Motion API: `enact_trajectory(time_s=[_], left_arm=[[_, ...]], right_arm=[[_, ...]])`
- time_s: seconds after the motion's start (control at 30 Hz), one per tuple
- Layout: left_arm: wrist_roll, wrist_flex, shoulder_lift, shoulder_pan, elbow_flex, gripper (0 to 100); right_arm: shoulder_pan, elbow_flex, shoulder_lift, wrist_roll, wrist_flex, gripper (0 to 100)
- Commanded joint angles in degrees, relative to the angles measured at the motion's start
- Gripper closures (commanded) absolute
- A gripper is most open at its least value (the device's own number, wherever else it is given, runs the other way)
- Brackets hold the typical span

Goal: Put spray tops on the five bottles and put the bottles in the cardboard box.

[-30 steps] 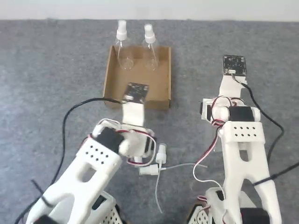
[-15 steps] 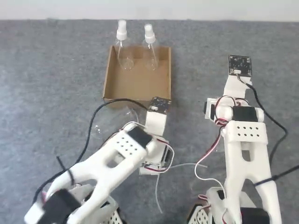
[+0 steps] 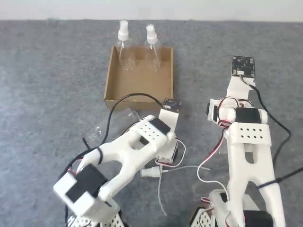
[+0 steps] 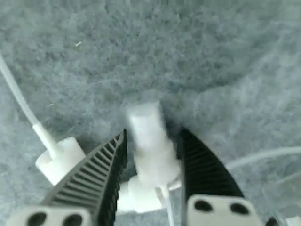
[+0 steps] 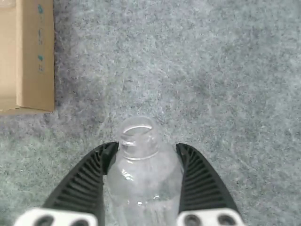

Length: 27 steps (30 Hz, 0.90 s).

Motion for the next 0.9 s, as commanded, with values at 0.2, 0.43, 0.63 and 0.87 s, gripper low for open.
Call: enact_trajectory(time_s=[0.2, 0.43, 0.63, 0.87], left_arm=[[0.62, 2.29, 1.41, 0.09, -6.29, 99], [0.62, 6.95, 1.32, -0.09, -9.71, 99], [0.62, 6.86, 0.44, -0.09, -9.8, 99], [0.53, 6.51, -12.66, -5.63, -5.67, 99]], right_arm=[[0.66, -0.7, -3.56, 0.0, -1.27, 98.6], [0.66, -0.7, -3.21, 0.0, -1.27, 98.6], [0.66, -0.7, -3.21, 0.0, -1.27, 98.6], [0.57, -0.62, -3.12, 0.0, -1.27, 98.6]])
